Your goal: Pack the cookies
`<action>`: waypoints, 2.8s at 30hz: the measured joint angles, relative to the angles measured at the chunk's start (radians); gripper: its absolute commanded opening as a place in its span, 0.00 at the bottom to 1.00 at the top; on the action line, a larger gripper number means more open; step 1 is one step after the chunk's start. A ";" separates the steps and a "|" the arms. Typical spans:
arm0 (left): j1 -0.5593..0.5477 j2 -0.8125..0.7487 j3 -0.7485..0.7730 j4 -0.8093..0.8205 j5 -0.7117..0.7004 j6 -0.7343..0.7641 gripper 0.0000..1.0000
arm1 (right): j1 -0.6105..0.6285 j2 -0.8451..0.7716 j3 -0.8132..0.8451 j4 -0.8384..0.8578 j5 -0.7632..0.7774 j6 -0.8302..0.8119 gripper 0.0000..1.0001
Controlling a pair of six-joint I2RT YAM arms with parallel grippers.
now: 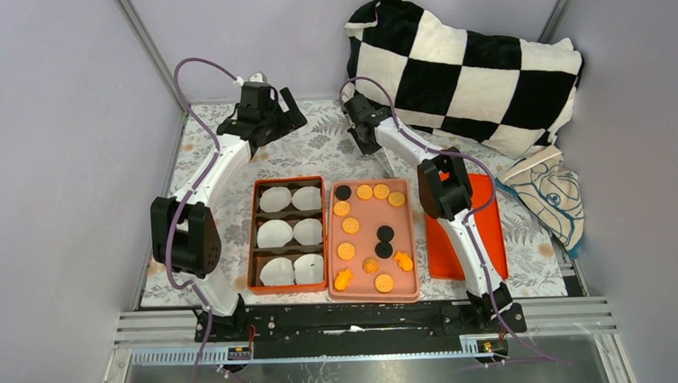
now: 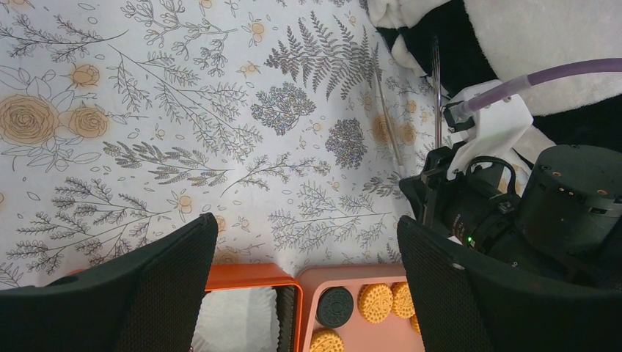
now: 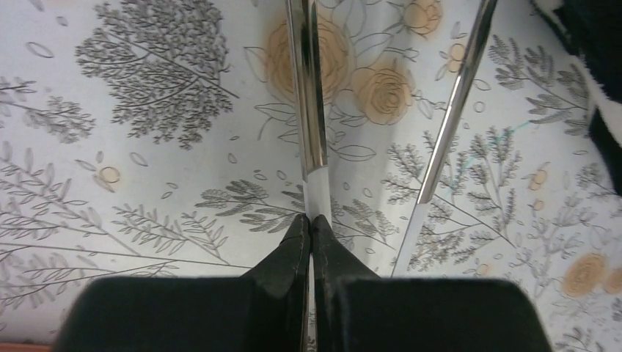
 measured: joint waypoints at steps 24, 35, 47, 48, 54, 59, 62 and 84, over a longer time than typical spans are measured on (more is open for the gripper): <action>0.000 0.000 -0.008 0.001 0.076 -0.020 0.89 | 0.014 -0.382 -0.298 -0.042 -0.100 0.134 0.00; -0.127 -0.107 -0.116 -0.017 -0.058 -0.032 0.82 | 0.013 -0.364 -0.439 -0.008 -0.133 0.216 0.26; -0.223 -0.291 -0.410 -0.016 -0.155 -0.042 0.72 | 0.013 -0.386 -0.470 0.031 -0.134 0.251 0.62; -0.223 -0.299 -0.418 -0.017 -0.160 -0.042 0.73 | 0.013 -0.391 -0.472 0.031 -0.133 0.252 0.61; -0.229 -0.343 -0.439 -0.013 -0.182 -0.042 0.73 | 0.013 -0.423 -0.502 0.049 -0.098 0.259 0.73; -0.236 -0.345 -0.449 -0.013 -0.186 -0.041 0.73 | 0.013 -0.475 -0.515 0.040 -0.040 0.270 0.86; -0.236 -0.345 -0.449 -0.011 -0.186 -0.041 0.73 | 0.012 -0.475 -0.475 0.017 -0.010 0.274 0.86; -0.236 -0.341 -0.449 -0.010 -0.197 -0.032 0.73 | -0.059 -0.235 -0.417 0.010 -0.021 0.333 0.31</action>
